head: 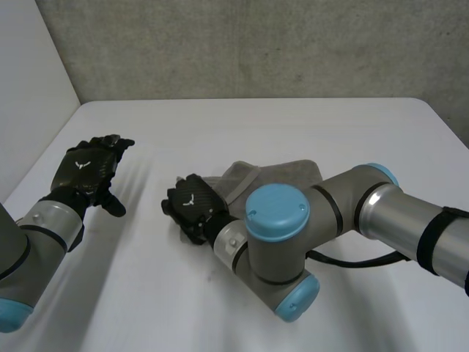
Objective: Fold the towel.
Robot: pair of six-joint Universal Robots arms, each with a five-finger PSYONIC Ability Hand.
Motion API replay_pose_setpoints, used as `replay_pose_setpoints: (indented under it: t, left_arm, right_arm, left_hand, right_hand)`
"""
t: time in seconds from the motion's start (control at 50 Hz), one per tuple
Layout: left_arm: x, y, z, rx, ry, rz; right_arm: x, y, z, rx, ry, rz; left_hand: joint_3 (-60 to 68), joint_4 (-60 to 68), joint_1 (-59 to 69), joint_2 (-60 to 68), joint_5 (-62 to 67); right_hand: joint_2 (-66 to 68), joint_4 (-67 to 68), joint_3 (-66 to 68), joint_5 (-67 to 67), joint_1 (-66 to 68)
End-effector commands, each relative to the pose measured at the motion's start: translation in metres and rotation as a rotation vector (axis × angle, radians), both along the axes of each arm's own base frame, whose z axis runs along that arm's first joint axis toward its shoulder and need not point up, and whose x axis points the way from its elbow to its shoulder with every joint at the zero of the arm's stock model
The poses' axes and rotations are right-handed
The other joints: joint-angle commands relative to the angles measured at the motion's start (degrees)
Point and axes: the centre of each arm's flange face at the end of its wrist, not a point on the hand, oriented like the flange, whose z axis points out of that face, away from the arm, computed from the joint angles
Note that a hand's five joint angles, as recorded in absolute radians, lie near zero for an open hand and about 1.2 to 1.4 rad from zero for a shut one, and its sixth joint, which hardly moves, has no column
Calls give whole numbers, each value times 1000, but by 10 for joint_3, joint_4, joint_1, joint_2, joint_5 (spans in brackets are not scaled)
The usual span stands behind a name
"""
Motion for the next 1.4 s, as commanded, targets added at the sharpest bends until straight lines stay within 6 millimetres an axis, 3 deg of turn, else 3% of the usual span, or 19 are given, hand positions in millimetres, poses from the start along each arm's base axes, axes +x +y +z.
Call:
replay_pose_setpoints:
  t: [0.02,0.06,0.1,0.2,0.22,0.26,0.32,0.36,0.46,0.48,0.56,0.64,0.68,0.74,0.78,0.9,1.0,1.14,1.4]
  left_arm:
    - [0,0,0,0,0,-1]
    - [0,0,0,0,0,-1]
    - [0,0,0,2,0,-1]
    - [0,1,-1,3,0,-2]
    - [0,1,-1,3,0,-2]
    - [0,1,-1,3,0,-2]
    - [-1,2,-1,3,0,-5]
    - [-2,3,-1,3,-1,-8]
    - [-12,5,4,-15,3,-42]
    - [-12,5,4,-15,3,-42]
    - [-47,14,20,-67,37,-157]
    - [-69,17,20,-59,76,-218]
    - [-91,16,22,-47,125,-273]
    - [-103,16,21,-41,147,-299]
    - [-123,14,16,-26,176,-343]
    - [-148,4,-10,37,155,-376]
    - [-155,-7,-33,92,129,-369]
    - [-160,-21,-48,105,118,-345]
    - [-151,-38,-64,105,53,-239]
  right_arm:
    - [-12,-6,40,-5,-67,-57]
    - [-22,-15,50,11,-94,-98]
    - [-51,-42,69,51,-145,-198]
    - [-92,-60,76,141,-166,-312]
    - [-92,-60,76,141,-166,-313]
    - [-125,-76,66,198,-136,-413]
    - [-141,-82,59,227,-114,-458]
    - [-163,-85,41,287,-67,-513]
    - [-189,-87,20,349,-27,-582]
    - [-189,-87,20,349,-27,-582]
    - [-196,-85,10,373,-16,-590]
    - [-196,-83,6,374,-17,-585]
    - [-195,-79,4,372,-16,-581]
    - [-193,-78,3,362,-22,-574]
    - [-193,-78,3,353,-28,-573]
    - [-192,-80,1,329,-43,-575]
    - [-192,-82,-1,325,-44,-574]
    - [-190,-84,-8,334,-33,-571]
    - [-189,-87,-17,329,-4,-567]
  left_hand:
    - [3,3,0,5,-17]
    - [3,3,0,5,-17]
    - [3,3,0,5,-17]
    - [3,3,0,5,-17]
    - [3,3,0,5,-17]
    - [3,3,0,5,-17]
    - [3,3,0,5,-17]
    - [3,3,0,5,-17]
    - [3,3,0,5,-17]
    - [3,3,0,5,-17]
    - [10,11,7,12,-10]
    - [15,16,12,18,-5]
    - [15,16,12,18,-5]
    - [17,17,14,19,-3]
    - [20,21,17,23,0]
    - [23,24,21,26,3]
    - [25,26,22,28,5]
    - [28,29,26,31,8]
    - [28,29,26,31,8]
  right_hand:
    - [-485,-485,-486,-498,-566]
    - [-485,-485,-486,-498,-566]
    - [-485,-485,-486,-498,-566]
    - [-485,-485,-486,-498,-566]
    - [-485,-485,-486,-498,-566]
    - [-485,-485,-486,-498,-566]
    - [-485,-485,-486,-498,-566]
    - [-485,-485,-486,-498,-566]
    - [-485,-485,-486,-498,-566]
    - [-485,-485,-486,-498,-566]
    - [-485,-485,-486,-498,-566]
    - [-485,-485,-486,-498,-566]
    - [-485,-485,-486,-498,-566]
    - [-485,-485,-486,-498,-566]
    - [-485,-485,-486,-498,-566]
    - [-485,-485,-486,-498,-566]
    - [-485,-485,-486,-498,-566]
    - [-479,-479,-480,-492,-560]
    - [-281,-281,-281,-294,-362]
